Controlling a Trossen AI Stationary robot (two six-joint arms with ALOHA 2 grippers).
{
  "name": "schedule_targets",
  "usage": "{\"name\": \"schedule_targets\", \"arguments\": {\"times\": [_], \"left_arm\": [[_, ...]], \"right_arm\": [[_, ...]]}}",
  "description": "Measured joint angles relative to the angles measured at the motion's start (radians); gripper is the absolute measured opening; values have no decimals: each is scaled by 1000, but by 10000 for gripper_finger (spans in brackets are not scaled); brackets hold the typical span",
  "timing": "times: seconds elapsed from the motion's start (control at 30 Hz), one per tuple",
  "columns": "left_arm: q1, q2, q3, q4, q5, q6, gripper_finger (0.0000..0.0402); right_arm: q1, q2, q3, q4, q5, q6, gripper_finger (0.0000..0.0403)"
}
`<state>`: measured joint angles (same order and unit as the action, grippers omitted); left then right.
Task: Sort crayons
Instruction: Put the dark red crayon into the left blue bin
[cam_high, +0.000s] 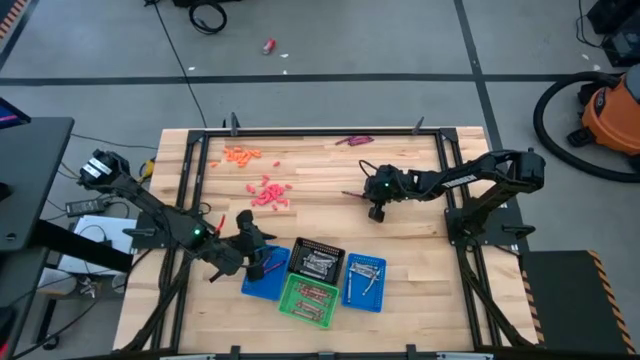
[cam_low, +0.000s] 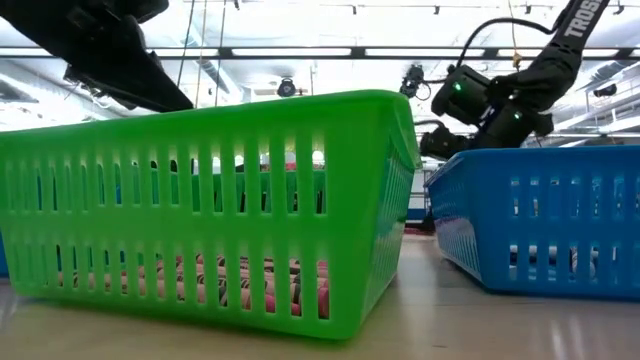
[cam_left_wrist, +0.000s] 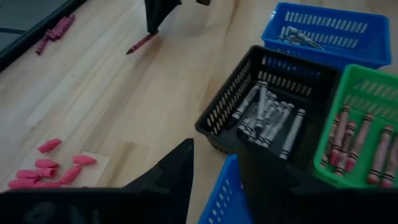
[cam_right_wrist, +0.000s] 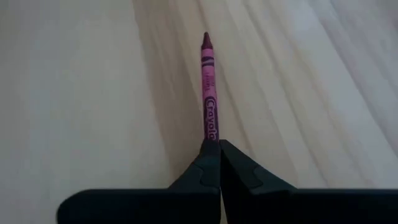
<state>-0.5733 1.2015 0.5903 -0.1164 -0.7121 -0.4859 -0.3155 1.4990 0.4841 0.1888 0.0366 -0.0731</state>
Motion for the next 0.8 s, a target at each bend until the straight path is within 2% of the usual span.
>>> {"name": "schedule_targets", "arguments": {"times": [0.3,0.43,0.5,0.67,0.8], "left_arm": [[63,2,0,3,-1,8,134],[77,3,0,3,0,22,134],[82,3,0,13,0,63,134],[93,3,0,62,7,105,134],[92,3,0,61,34,111,134]], "right_arm": [[66,0,73,-27,14,-10,6],[83,0,115,-67,176,-91,8],[45,0,143,-69,212,-156,12],[-154,3,261,-195,53,-114,25],[-245,29,349,-298,21,-158,36]]}}
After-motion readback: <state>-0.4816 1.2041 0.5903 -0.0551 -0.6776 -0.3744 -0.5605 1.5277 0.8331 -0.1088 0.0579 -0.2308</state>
